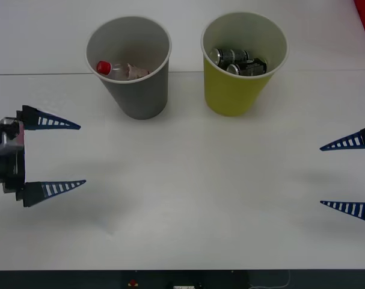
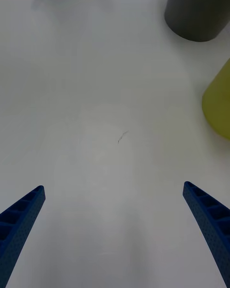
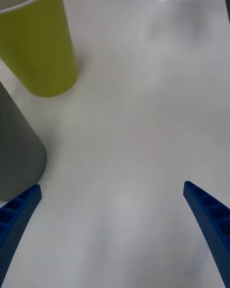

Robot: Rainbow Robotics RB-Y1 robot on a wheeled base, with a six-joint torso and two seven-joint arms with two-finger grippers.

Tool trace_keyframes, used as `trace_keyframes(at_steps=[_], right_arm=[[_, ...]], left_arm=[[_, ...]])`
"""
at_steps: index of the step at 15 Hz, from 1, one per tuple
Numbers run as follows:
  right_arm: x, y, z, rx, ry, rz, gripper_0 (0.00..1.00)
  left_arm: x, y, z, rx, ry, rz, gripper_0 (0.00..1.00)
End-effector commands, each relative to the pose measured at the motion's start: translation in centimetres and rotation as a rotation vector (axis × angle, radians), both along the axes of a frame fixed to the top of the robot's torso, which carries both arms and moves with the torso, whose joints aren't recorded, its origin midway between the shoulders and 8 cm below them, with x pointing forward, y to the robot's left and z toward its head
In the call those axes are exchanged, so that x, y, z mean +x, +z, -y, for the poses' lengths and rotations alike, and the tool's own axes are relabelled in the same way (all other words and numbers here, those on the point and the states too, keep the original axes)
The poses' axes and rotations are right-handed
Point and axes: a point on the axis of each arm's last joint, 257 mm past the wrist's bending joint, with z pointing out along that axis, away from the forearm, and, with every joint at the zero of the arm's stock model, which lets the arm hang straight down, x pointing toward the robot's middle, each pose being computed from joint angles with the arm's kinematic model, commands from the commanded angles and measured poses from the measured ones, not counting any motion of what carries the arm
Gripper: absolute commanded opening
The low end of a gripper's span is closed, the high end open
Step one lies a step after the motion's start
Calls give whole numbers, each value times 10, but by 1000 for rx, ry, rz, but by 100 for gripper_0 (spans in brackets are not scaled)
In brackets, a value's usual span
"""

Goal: Put the can into the green bin and the plastic bottle into the gray bin

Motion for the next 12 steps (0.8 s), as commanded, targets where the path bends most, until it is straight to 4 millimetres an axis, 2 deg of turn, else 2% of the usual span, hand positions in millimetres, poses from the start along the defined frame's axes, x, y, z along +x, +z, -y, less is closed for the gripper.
trace_keyframes(at_steps=[1,3,12], right_arm=[[0,0,0,0,0,0,100],[0,0,0,0,0,0,100],[0,0,0,0,0,0,100]], left_arm=[[-10,-11,-3,41,-33,-16,100],[-14,-18,-5,45,-32,-30,100],[-23,-26,-6,2,-6,-68,100]])
